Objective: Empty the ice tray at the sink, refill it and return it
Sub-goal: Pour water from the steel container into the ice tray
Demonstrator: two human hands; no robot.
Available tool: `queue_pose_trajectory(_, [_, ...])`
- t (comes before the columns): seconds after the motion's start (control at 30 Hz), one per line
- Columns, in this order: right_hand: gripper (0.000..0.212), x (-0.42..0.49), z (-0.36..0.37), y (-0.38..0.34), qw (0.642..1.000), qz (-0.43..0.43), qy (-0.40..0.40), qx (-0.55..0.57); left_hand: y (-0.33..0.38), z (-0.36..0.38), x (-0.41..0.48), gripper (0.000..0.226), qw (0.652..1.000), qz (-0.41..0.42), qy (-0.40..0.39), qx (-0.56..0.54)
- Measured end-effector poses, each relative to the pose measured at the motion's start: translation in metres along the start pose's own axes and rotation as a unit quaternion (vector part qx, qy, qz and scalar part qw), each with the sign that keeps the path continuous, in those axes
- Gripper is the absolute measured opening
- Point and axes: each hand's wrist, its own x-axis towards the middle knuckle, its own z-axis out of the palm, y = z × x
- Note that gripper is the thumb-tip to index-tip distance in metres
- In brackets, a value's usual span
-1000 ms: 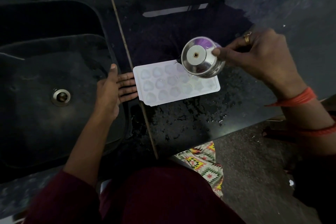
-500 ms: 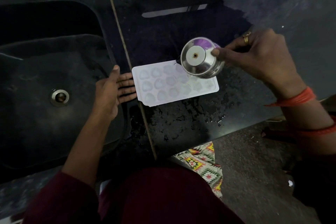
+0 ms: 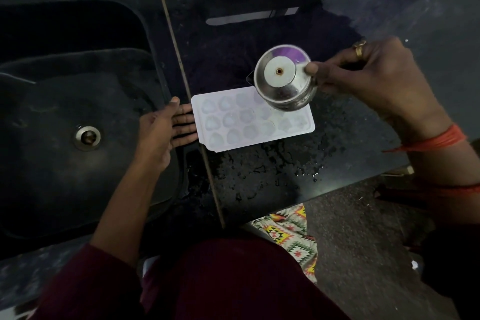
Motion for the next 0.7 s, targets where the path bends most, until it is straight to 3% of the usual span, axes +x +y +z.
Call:
queue_pose_trajectory(0.27, [0.033,0.003,0.005,-0.009,1.000,-0.012,-0.002,0.006,0.000,-0.001,-0.001,0.037,1.000,-0.005,0.002,-0.007])
queue_pose_trajectory(0.7, [0.036,0.007,0.018,-0.014,0.996,-0.044,0.016,-0.079,0.000,-0.003,-0.002,0.038,1.000,-0.004,-0.007,-0.010])
